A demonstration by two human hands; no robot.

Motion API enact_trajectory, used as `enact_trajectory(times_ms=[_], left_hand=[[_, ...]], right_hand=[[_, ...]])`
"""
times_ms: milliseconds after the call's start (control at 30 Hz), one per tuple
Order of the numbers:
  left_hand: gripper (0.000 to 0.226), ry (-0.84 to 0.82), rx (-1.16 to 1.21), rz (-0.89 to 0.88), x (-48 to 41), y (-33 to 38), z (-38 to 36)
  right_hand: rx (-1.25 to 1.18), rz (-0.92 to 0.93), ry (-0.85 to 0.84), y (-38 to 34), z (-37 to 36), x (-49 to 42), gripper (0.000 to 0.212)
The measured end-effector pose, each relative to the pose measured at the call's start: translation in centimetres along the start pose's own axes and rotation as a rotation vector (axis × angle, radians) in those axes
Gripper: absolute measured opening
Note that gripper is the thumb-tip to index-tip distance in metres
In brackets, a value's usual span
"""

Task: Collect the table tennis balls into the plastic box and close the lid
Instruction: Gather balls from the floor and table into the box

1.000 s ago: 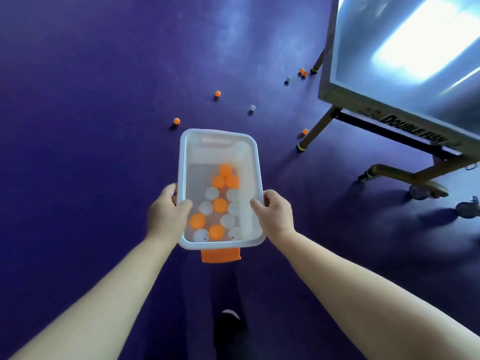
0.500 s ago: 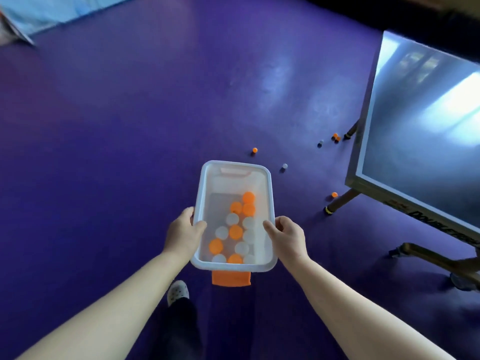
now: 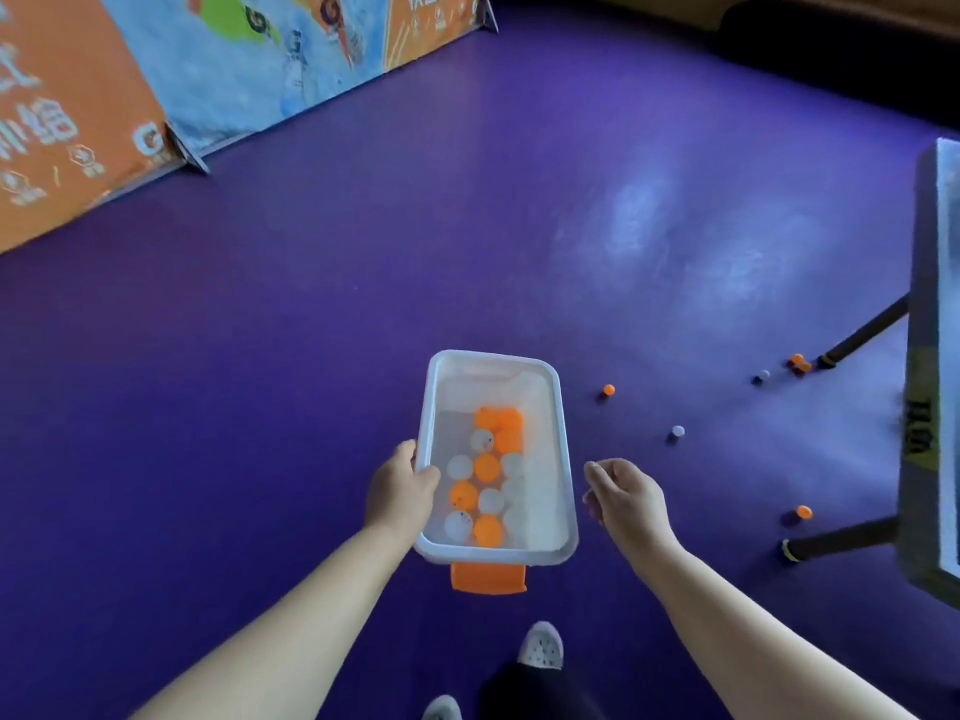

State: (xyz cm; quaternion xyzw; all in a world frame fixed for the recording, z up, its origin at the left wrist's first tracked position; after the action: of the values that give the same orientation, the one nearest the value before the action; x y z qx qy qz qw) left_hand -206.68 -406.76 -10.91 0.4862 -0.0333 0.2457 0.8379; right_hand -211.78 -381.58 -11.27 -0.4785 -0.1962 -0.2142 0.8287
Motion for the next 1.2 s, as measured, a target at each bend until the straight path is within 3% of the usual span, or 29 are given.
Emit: enact_trajectory(times_ms=[433, 500, 700, 967, 1200], left_hand=[[0.023, 0.21, -0.06, 0.208, -22.5, 1.4, -0.8], [0.019, 0.218, -0.05, 0.232, -25.8, 2.2, -1.7], [0.036, 0.197, -0.003, 0.285, -36.1, 2.6, -4.2], [0.035, 0.148, 0.036, 0.317, -51.1, 1.6, -8.7], [0.037, 0.092, -0.074, 0.358, -62.5, -3.1, -15.2]], right_hand=[[0.111, -0.062, -0.082, -11.1, -0.1, -23.4, 0.014], [0.156, -0.068, -0.09, -12.7, -0.3, -26.9, 0.014], [0.249, -0.111, -0.103, -15.8, -2.1, -36.7, 0.015], [0.355, -0.232, -0.085, -16.8, -6.6, -49.6, 0.02], [0.463, -0.347, -0.158, -11.9, -12.4, -61.1, 0.016]])
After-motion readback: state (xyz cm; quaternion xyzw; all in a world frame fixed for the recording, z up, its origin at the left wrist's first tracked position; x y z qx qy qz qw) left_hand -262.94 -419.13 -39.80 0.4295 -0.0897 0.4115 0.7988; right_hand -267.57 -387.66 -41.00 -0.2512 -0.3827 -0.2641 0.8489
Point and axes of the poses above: each hand's wrist, its own x-axis away from the middle knuckle, its own z-axis out of the back of the hand, y = z × x, the point moved 4 cm from there along -x, towards the middle knuckle, and after that the axes turned 9 degrees about -z, right-handed, at the moved point
